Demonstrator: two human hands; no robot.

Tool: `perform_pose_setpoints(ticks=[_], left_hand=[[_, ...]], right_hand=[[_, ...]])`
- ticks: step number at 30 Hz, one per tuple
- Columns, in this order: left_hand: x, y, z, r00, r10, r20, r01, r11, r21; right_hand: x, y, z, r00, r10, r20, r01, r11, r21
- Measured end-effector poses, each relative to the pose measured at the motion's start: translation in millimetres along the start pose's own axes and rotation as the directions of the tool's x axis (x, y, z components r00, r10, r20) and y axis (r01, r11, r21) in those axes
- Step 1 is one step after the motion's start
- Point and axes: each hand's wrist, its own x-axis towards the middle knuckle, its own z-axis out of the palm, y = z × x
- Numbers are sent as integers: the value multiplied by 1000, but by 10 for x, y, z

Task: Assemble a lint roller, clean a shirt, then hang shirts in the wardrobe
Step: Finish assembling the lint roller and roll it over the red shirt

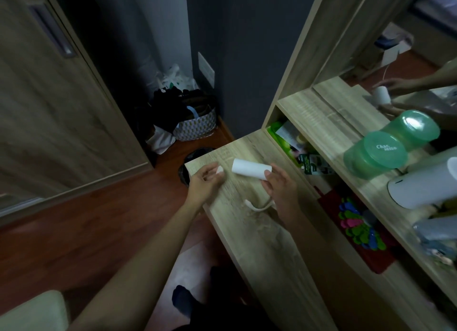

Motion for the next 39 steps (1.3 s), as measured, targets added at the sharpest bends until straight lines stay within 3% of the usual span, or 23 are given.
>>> perform_pose_setpoints(ticks=[4, 12, 18, 25, 29, 33, 39], left_hand=[[-23, 123, 32, 998, -44, 39, 51, 976, -210], [-44, 191, -23, 993, -9, 119, 35, 975, -219], [-41, 223, -62, 988, 38, 147, -20, 992, -123], [-37, 249, -97, 982, -5, 189, 10, 1000, -26], [-28, 306, -116, 959, 36, 280, -75, 989, 128], [-48, 363, -80, 933, -69, 355, -15, 973, 228], [-93, 362, 18, 903, -163, 398, 84, 975, 208]], right_hand=[[-26, 13, 18, 996, 42, 75, -40, 999, -22], [-61, 17, 95, 998, 5, 70, -2, 999, -39], [-99, -28, 135, 998, 40, 54, -43, 997, 56], [-91, 12, 116, 995, -81, 54, 88, 988, -127], [-52, 27, 124, 998, -38, -52, 34, 997, -74], [-26, 17, 148, 998, -34, -48, 29, 995, -97], [2, -26, 191, 997, -45, 68, 52, 992, -113]])
